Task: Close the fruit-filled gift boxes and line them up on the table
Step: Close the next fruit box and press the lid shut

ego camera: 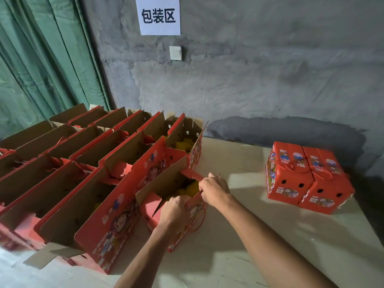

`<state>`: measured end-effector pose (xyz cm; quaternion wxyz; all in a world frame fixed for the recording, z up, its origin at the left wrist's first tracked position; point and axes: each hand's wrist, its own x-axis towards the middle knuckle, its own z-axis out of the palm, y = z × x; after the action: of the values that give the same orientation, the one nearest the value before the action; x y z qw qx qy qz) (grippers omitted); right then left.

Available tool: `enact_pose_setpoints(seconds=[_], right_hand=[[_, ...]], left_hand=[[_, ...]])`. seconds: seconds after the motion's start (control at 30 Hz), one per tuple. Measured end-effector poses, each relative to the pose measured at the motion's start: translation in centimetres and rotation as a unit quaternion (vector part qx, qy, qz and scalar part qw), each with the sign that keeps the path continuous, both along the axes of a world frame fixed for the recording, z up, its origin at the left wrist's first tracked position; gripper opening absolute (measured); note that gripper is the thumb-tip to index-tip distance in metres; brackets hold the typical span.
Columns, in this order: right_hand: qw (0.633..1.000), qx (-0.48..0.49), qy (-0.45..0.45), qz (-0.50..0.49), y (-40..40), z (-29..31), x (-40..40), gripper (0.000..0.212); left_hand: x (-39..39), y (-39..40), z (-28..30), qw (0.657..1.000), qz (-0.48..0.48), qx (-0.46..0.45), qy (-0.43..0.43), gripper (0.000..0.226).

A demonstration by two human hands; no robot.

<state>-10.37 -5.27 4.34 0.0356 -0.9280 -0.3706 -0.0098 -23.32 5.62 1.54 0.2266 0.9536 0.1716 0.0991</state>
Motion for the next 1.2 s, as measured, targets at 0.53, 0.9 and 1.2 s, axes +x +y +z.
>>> enact_pose_setpoints(seconds=[0.53,0.9,1.2], right_hand=[[0.991,-0.026,0.117,-0.068,-14.8,2.3,-2.5,0.018],[0.972,-0.018,0.210,-0.100,-21.5,1.4,-4.3,0.046],[0.917,0.112,0.324,-0.205,-25.6,-1.2,-4.4,0.071]], left_hand=[[0.0,-9.6,0.7,0.989,-0.144,-0.010,-0.004,0.027],[1.1,-12.1,1.8,0.963,-0.245,0.042,0.106,0.030],[2.9,-14.5,2.6,0.942,-0.262,-0.041,0.207,0.023]])
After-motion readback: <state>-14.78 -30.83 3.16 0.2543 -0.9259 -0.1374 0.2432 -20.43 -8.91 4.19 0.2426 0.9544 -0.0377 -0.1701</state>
